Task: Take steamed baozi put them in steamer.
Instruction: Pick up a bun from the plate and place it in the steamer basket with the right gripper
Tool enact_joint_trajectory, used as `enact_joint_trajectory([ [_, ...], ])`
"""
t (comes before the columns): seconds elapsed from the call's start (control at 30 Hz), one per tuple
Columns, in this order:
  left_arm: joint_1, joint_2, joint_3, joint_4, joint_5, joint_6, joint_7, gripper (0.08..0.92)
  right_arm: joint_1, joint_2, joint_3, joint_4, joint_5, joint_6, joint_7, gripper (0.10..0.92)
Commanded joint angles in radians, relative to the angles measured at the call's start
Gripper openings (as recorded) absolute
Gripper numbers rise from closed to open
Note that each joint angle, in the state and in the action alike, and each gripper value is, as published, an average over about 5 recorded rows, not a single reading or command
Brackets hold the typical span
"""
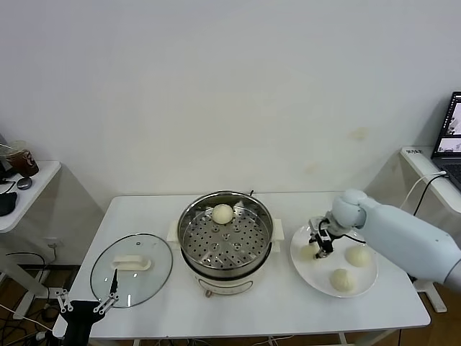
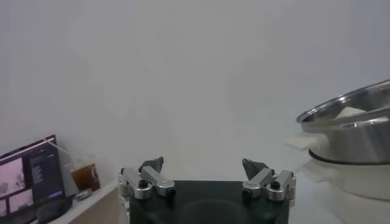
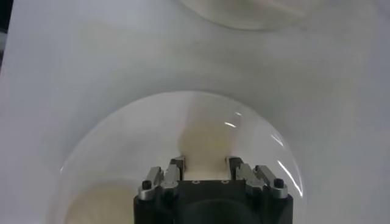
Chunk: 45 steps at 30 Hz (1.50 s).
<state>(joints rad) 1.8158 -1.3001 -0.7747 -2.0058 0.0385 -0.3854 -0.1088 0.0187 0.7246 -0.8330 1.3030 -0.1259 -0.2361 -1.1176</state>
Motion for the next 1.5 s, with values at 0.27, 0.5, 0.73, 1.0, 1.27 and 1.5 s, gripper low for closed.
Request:
enact_joint_trajectory([
  [0.27,-0.052,0.041,0.029,0.001,-0.008,0.009,0.002,0.823,0.591,-0.135,-0.303,0.166,0.352,-0.132,-0.021,0.467],
  [0.5,-0.072,0.055,0.056,0.003,-0.012,0.025,0.006,0.823,0.874,0.053,-0.508,0.233,0.581,-0.251,0.036,0.467],
  [0.73,-0.078,0.054,0.043,0.007,-0.013,0.025,0.006,0.823,0.820,0.312,-0.519,0.259,0.738,-0.413,0.159,0.470],
  [1.0,-0.078,0.042,0.012,0.015,-0.011,0.024,0.006,0.823,0.624,0.573,-0.463,0.060,0.723,-0.477,0.221,0.475],
  [1.27,-0.086,0.028,0.005,0.018,-0.010,0.024,0.006,0.823,0.534,0.711,-0.463,-0.055,0.699,-0.490,0.227,0.474],
  [1.5,-0.095,0.029,0.007,0.033,-0.012,0.021,0.005,0.823,0.475,0.768,-0.465,-0.115,0.656,-0.490,0.221,0.475],
])
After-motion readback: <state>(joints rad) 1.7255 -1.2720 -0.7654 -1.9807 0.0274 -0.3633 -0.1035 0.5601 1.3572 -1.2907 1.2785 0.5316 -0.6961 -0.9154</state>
